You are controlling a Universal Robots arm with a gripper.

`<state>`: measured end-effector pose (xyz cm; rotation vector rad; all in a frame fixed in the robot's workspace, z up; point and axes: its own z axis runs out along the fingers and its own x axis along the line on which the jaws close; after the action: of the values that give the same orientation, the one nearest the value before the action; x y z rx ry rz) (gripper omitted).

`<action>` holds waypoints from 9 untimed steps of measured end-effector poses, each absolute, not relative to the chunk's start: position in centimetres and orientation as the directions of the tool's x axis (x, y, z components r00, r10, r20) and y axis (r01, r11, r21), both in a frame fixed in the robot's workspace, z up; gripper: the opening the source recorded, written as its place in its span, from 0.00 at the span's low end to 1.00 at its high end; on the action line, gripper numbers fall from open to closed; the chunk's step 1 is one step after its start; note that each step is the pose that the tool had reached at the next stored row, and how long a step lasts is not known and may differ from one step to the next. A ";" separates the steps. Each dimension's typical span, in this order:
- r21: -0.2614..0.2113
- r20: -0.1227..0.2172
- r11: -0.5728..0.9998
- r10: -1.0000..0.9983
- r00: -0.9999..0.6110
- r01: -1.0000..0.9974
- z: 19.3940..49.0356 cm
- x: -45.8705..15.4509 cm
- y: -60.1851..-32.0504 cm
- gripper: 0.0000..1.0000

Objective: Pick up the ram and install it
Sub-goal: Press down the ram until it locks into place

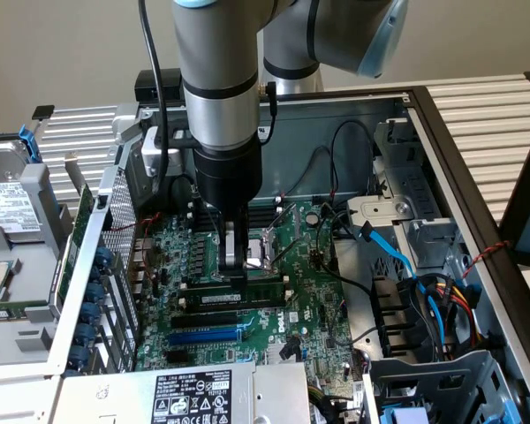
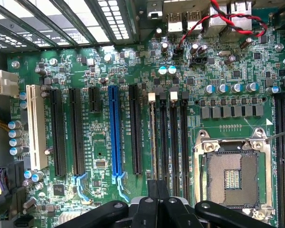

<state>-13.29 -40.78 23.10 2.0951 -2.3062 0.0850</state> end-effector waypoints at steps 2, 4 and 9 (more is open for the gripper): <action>-0.024 0.055 0.095 -0.994 -0.096 -0.995 23.1 -13.3 -40.8 0.11; -0.024 0.055 0.095 -0.994 -0.096 -0.995 23.1 -13.3 -40.8 0.11; -0.024 0.055 0.095 -0.994 -0.096 -0.995 23.1 -13.3 -40.8 0.11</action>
<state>-13.29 -40.78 23.06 2.0952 -2.3063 0.0850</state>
